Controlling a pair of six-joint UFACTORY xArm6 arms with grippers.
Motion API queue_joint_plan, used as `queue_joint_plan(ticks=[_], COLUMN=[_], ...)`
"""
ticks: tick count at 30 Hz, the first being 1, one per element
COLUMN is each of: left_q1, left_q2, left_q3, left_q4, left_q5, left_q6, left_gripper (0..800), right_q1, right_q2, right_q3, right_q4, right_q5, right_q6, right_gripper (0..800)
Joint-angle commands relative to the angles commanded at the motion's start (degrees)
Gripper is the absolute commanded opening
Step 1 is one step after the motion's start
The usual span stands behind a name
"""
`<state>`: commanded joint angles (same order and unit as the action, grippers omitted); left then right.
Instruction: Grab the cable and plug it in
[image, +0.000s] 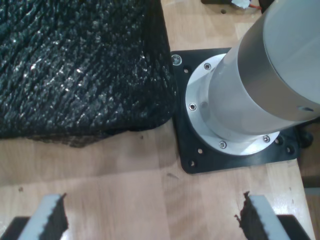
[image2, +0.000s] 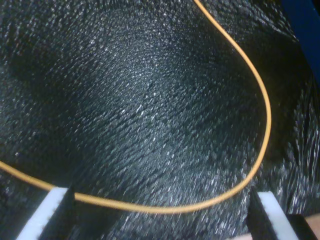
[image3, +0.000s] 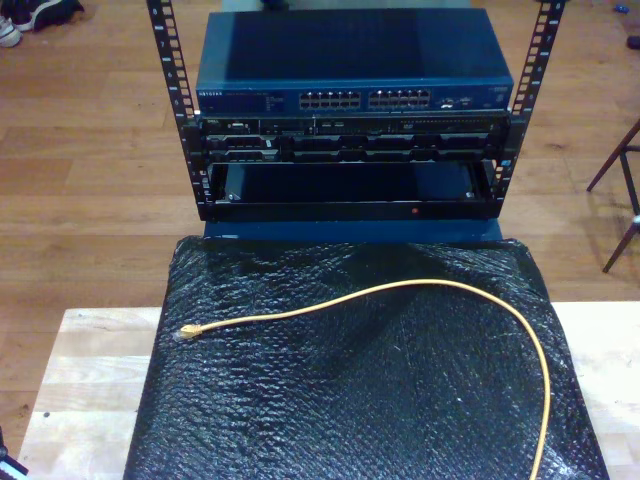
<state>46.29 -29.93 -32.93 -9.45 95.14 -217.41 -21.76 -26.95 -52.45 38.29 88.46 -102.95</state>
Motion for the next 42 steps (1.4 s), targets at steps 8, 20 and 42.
queue_joint_plan(ticks=[8,20,42], left_q1=[-1.0,-2.5,-3.3], left_q2=[0.5,2.1,4.6], left_q3=[-0.1,0.2,0.6], left_q4=[-1.8,-3.7,-3.8], left_q5=[-0.9,-2.6,-6.4], left_q6=[-2.1,-7.3,-12.0], left_gripper=[800,800,800], right_q1=[13.4,30.1,56.7], right_q2=[1.7,10.8,36.7], right_q3=[0.0,-2.5,-24.4], right_q4=[-0.1,-2.3,-18.1], right_q5=[-8.9,-18.5,-24.9], right_q6=[6.6,10.6,23.9], right_gripper=[800,800,800])
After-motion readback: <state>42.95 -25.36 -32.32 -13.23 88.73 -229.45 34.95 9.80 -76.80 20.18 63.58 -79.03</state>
